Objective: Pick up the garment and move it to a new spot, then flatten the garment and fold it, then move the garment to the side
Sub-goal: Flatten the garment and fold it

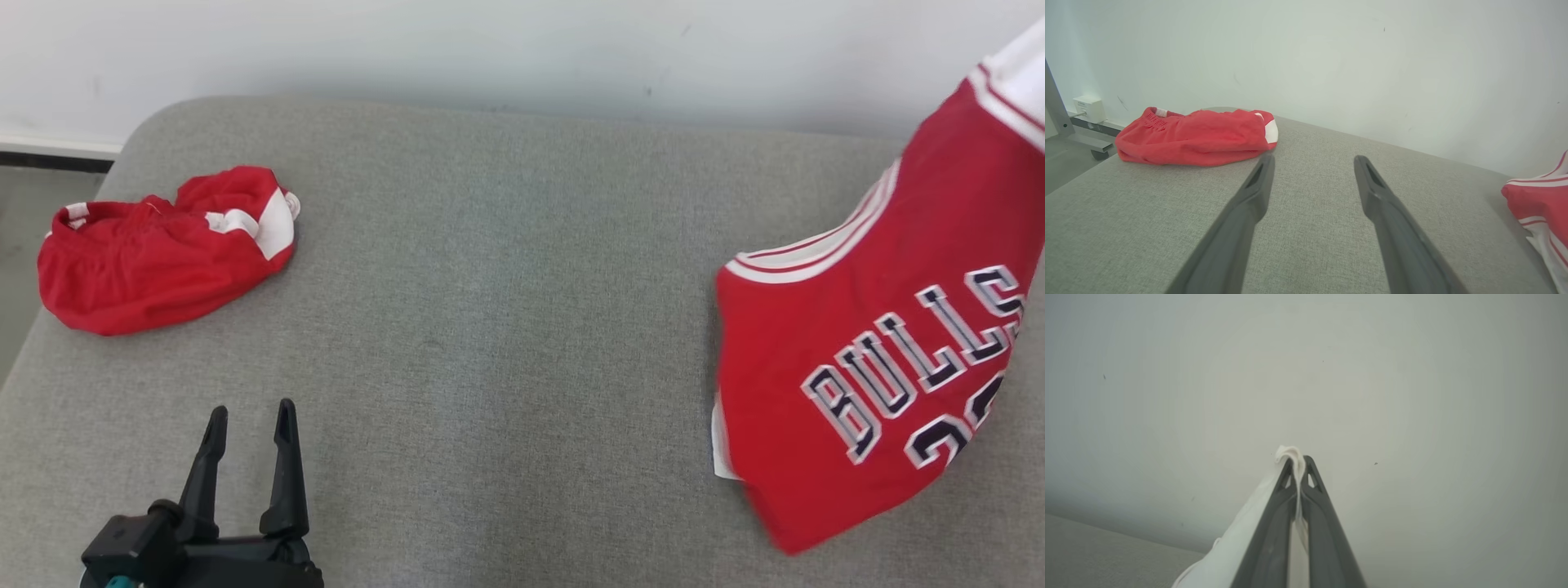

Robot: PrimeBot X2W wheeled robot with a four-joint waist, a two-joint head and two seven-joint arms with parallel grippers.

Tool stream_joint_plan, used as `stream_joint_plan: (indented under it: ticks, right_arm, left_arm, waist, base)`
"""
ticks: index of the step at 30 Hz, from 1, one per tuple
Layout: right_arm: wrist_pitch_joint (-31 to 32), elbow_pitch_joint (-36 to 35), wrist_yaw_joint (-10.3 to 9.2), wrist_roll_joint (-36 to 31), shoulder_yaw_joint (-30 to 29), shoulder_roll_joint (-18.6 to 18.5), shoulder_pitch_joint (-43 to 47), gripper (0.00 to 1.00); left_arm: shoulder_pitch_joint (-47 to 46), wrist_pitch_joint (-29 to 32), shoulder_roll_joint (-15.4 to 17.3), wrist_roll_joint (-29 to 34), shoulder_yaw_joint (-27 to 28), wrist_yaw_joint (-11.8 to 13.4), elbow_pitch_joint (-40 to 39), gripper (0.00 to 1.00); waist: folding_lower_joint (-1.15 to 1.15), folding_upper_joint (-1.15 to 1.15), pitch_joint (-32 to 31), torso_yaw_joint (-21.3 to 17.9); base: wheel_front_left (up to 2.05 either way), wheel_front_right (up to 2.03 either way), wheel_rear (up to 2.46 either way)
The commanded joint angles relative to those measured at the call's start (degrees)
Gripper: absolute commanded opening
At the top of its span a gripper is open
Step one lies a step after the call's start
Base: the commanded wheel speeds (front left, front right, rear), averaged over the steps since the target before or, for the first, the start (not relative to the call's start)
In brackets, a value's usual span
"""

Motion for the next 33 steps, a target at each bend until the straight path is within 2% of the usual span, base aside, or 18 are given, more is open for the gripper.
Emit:
stream_joint_plan:
  ticks: [1, 5, 15, 22, 27, 33]
  right_arm:
    - [-0.46, -0.66, -0.14, -0.75, 0.53, -0.39, -1.41, 0.00]
    - [-0.84, -2.12, -0.14, -1.21, 1.26, 0.89, -3.43, 0.00]
    - [-2.41, -11.41, -0.14, 1.31, 6.16, 12.49, 2.48, 0.00]
    - [-2.76, -18.98, -0.14, 2.43, 9.45, 21.38, 11.71, 0.00]
    - [-2.83, -21.40, -0.14, 1.50, 11.59, 27.77, 20.88, 0.00]
    - [-2.85, -22.73, -0.14, -1.12, 16.66, 31.26, 31.00, 0.00]
  left_arm:
    - [0.79, -0.05, 0.00, -0.04, 0.16, -0.04, -0.08, 1.00]
    - [1.34, -0.05, 0.00, -0.23, 0.29, -0.02, -0.40, 1.00]
    - [2.00, -0.05, 0.01, -1.17, -0.34, 0.75, -1.12, 1.00]
    - [0.96, -0.05, 0.02, -1.70, -1.18, 0.97, -1.06, 1.00]
    - [0.97, -0.05, 0.01, -2.46, -1.99, 1.27, -0.78, 1.00]
    - [0.68, -0.05, 0.00, -3.34, -3.35, 1.73, -0.33, 1.00]
  waist:
    - [0.00, 0.00, -1.50, 0.33]
    - [0.00, 0.00, -2.13, 0.55]
    - [0.00, 0.00, -2.71, 1.67]
    - [0.00, 0.00, -2.15, 3.74]
    - [0.00, 0.00, -2.20, 5.83]
    - [0.00, 0.00, -1.96, 8.01]
  base:
    - [0.00, 0.00, 0.00]
    - [0.00, 0.00, 0.00]
    - [0.00, 0.00, 0.00]
    - [0.00, 0.00, 0.00]
    - [0.00, 0.00, 0.00]
    - [0.00, 0.00, 0.00]
